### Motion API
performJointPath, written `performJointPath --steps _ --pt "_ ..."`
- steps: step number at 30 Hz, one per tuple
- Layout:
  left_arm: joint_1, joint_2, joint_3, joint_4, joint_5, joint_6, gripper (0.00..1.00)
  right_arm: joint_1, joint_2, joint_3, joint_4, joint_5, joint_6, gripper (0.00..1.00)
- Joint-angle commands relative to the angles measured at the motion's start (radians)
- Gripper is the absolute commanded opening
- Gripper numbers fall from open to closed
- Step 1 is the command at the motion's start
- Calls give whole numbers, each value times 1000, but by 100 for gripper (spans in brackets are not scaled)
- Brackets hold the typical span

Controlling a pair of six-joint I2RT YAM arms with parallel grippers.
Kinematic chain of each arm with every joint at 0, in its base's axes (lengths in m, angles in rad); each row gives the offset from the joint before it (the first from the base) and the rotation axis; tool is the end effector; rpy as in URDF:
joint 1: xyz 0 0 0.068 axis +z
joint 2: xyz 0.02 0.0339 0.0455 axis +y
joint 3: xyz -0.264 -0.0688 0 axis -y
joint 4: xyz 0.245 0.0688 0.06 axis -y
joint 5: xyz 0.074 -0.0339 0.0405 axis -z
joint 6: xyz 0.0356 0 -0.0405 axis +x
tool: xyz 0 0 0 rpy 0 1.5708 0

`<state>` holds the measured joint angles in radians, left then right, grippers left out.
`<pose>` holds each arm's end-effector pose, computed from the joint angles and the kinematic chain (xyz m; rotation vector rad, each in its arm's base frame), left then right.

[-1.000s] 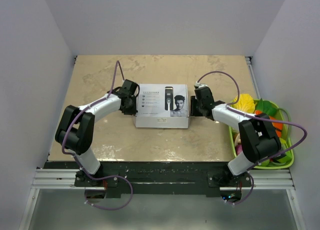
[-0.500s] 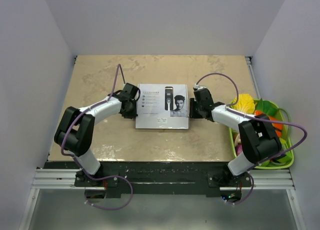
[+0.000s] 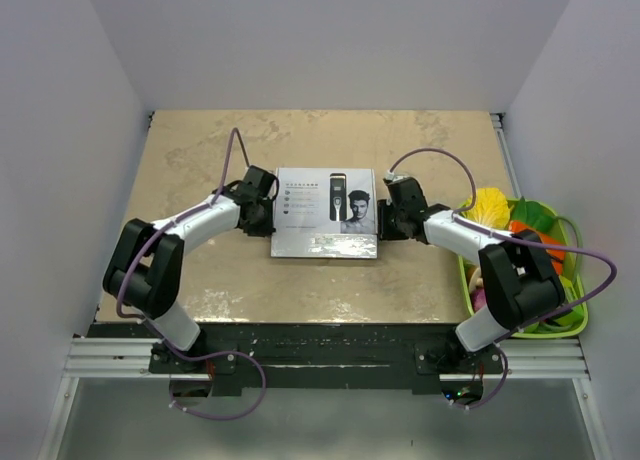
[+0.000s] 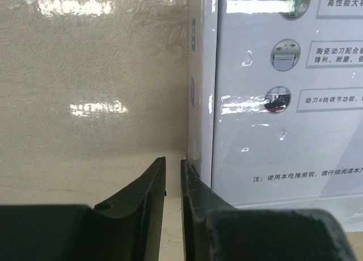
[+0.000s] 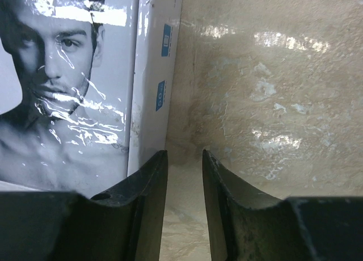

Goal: Sort the hair-cutting tools

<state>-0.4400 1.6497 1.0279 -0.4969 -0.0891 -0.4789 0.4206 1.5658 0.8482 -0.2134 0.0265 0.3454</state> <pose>0.2933 -0.1346 0.1843 -0.0800 2.6917 -0.1670 0.2817 0.1250 0.1737 -0.0838 2.5228 0.2815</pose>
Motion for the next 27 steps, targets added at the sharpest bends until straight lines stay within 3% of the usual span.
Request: performJointPath --steps 1,27 --pt "-8 -53 -11 9 23 -18 21 10 -6 20 -26 -62 -13 34" --pt "-9 -106 -57 24 51 -29 21 52 -59 -31 -24 -155 24 32"
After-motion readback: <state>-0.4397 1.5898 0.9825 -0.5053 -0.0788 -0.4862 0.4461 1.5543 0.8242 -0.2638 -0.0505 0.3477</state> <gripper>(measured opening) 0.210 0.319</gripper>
